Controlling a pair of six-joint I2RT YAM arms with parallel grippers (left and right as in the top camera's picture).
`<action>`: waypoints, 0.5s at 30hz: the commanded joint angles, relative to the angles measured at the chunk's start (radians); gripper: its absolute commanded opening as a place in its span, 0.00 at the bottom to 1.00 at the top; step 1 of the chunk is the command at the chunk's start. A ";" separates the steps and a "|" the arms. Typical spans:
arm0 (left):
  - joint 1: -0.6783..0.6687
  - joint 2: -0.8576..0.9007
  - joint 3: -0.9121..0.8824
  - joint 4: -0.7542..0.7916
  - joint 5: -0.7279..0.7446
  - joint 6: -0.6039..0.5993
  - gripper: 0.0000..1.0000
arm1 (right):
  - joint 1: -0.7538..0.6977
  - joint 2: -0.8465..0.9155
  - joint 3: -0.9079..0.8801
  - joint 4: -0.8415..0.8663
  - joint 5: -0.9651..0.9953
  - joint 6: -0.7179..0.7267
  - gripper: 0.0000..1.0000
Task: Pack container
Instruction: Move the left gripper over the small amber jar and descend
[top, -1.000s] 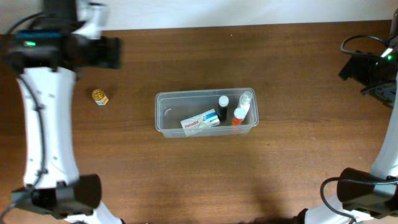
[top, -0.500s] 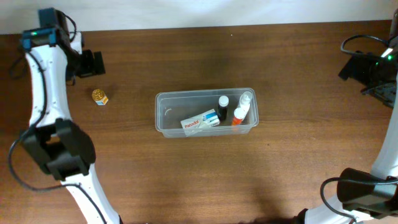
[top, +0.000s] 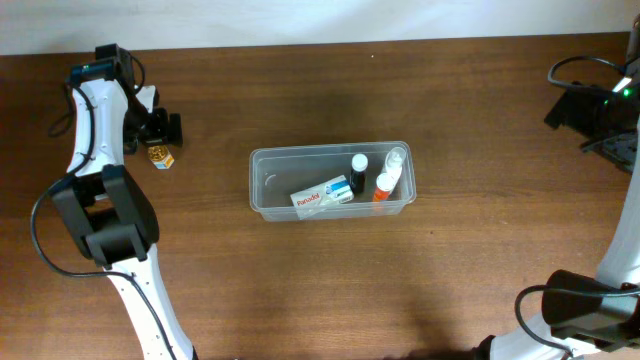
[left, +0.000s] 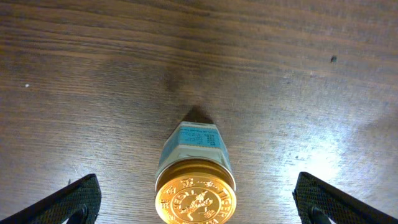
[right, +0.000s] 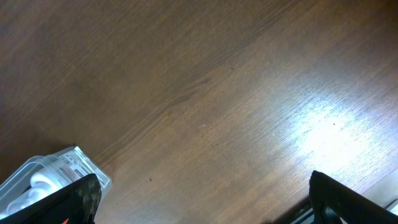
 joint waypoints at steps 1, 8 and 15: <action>0.006 0.031 -0.005 -0.018 -0.005 0.120 0.99 | -0.005 -0.021 0.015 -0.003 0.012 0.002 0.98; 0.006 0.082 -0.007 -0.043 0.042 0.200 0.99 | -0.005 -0.021 0.015 -0.003 0.012 0.002 0.98; 0.005 0.125 -0.009 -0.053 0.077 0.266 0.99 | -0.005 -0.021 0.015 -0.003 0.012 0.002 0.98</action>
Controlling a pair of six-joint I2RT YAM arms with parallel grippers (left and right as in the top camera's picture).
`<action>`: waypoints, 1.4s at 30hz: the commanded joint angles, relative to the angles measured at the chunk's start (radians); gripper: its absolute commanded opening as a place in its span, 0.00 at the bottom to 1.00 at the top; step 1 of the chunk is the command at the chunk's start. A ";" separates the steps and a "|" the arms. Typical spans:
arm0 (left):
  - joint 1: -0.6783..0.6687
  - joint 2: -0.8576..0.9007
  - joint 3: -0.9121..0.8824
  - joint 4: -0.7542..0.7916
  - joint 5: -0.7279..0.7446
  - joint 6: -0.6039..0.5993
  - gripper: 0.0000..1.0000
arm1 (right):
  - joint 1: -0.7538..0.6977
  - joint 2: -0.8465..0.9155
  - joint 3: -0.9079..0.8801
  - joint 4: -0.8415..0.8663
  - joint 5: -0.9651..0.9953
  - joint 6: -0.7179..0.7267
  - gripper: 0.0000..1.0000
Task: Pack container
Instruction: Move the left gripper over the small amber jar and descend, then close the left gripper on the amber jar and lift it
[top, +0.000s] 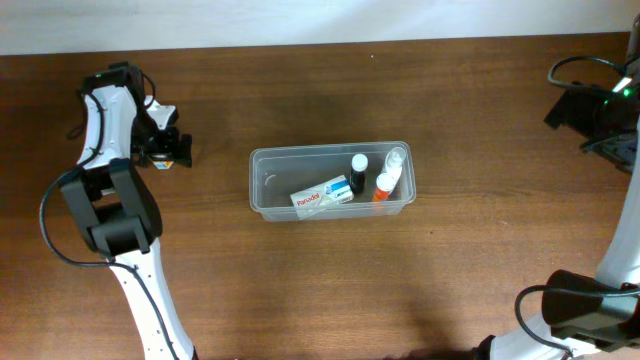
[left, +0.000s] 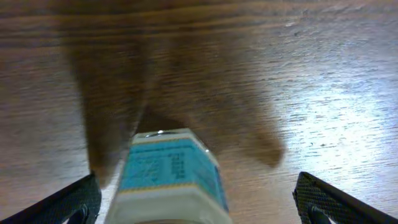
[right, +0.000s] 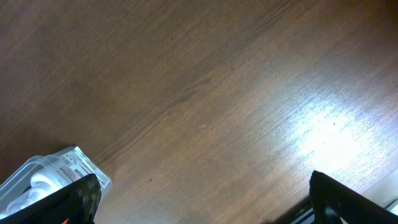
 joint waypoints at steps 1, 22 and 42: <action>0.005 0.039 -0.006 -0.006 0.033 0.064 0.99 | -0.005 -0.021 0.015 -0.003 0.012 0.001 0.98; 0.005 0.066 -0.006 -0.003 0.033 -0.213 0.31 | -0.005 -0.021 0.015 -0.003 0.012 0.001 0.98; 0.004 0.066 -0.006 0.057 0.032 -0.128 0.59 | -0.005 -0.021 0.015 -0.003 0.012 0.001 0.98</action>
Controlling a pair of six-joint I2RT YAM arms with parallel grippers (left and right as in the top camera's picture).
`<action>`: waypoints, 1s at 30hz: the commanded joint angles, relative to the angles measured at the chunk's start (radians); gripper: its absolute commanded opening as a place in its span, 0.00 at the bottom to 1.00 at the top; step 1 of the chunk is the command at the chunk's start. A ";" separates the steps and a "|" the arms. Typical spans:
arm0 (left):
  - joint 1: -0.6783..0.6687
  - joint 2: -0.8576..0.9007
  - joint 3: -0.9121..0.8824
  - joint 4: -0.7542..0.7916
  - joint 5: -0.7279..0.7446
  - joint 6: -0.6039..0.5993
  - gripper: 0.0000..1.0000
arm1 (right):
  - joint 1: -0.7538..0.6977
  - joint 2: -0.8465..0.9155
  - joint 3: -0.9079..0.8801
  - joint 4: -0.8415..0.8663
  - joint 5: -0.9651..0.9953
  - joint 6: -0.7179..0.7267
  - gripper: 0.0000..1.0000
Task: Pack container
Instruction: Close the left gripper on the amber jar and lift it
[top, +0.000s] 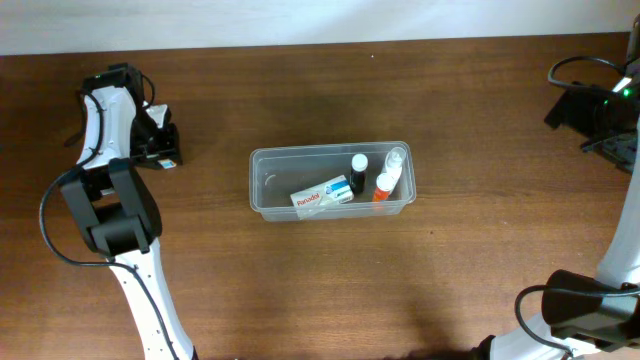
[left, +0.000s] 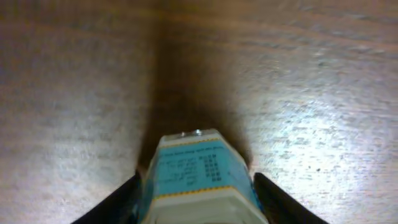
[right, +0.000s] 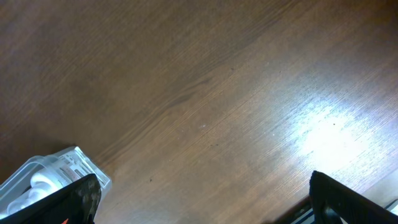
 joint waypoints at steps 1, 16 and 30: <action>0.002 0.058 -0.007 0.042 0.019 0.076 0.59 | -0.005 -0.021 0.015 -0.003 0.012 0.002 0.98; 0.002 0.058 -0.007 0.063 0.018 0.159 0.27 | -0.005 -0.021 0.015 -0.003 0.012 0.002 0.98; 0.002 0.056 0.096 -0.072 0.132 0.056 0.29 | -0.005 -0.021 0.015 -0.003 0.012 0.002 0.98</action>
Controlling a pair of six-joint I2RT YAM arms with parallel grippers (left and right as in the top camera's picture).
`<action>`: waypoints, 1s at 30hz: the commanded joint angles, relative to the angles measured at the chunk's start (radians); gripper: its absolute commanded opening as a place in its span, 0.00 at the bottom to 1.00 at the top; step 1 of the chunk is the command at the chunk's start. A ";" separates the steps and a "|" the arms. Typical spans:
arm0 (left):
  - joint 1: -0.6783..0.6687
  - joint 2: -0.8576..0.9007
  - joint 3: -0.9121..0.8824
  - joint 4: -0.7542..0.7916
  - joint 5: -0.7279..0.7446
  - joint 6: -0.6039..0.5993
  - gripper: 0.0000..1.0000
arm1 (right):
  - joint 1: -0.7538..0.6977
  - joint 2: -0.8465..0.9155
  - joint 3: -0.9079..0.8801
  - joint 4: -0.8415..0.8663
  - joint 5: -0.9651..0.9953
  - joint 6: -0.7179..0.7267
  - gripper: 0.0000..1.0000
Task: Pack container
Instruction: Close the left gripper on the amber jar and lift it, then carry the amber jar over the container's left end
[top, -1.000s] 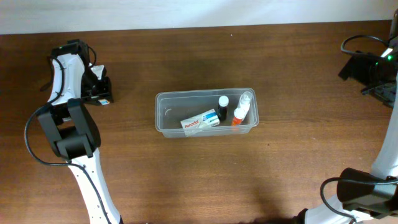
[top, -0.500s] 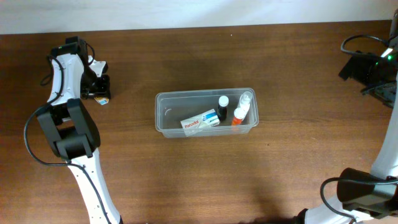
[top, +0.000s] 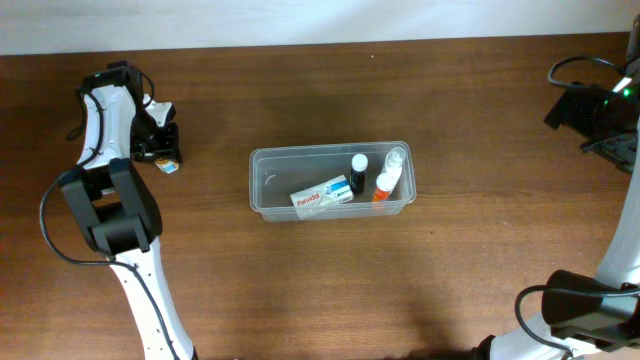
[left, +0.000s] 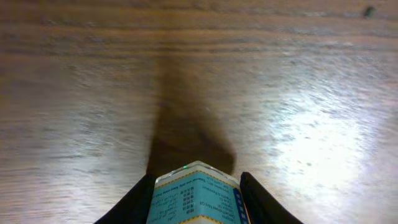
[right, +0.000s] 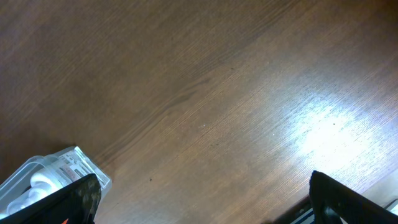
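Note:
A small jar (left: 196, 198) with a blue printed label is pinched between the black fingers (left: 139, 200) of my left gripper (left: 196, 186), which is shut on it; its dark shadow falls on the wood just beyond. From overhead the left gripper (top: 158, 148) is at the table's far left, a corner of the jar (top: 168, 166) peeking out below it. The clear plastic container (top: 262, 178) stands mid-table to the right. My right gripper (right: 205, 208) is open over bare wood, holding nothing.
Inside the container lie a toothpaste box (top: 322, 195), a black-capped bottle (top: 357, 169), an orange bottle (top: 381, 188) and a white bottle (top: 396, 159). A corner of the container (right: 53, 171) shows in the right wrist view. Dark equipment and cables (top: 590, 110) sit at the right edge.
The left gripper stays shut on the jar at nearly the same spot. In the wrist view the jar sits lower and its shadow lies more apart from it. The right arm has not moved.
The left gripper was open with the jar, gold lid toward the camera, lying on the table before it. Then it was around the jar, jaws still wide. By 1.0 s ago the fingers had shut on the jar, and they hold it now.

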 joint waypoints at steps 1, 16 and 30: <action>0.000 0.037 0.073 -0.046 0.112 -0.032 0.29 | -0.005 -0.021 0.015 -0.003 0.012 0.001 0.98; -0.090 -0.020 0.464 -0.322 0.266 -0.039 0.28 | -0.005 -0.021 0.015 -0.003 0.012 0.001 0.98; -0.447 -0.349 0.461 -0.322 -0.003 -0.068 0.29 | -0.005 -0.021 0.015 -0.003 0.012 0.001 0.98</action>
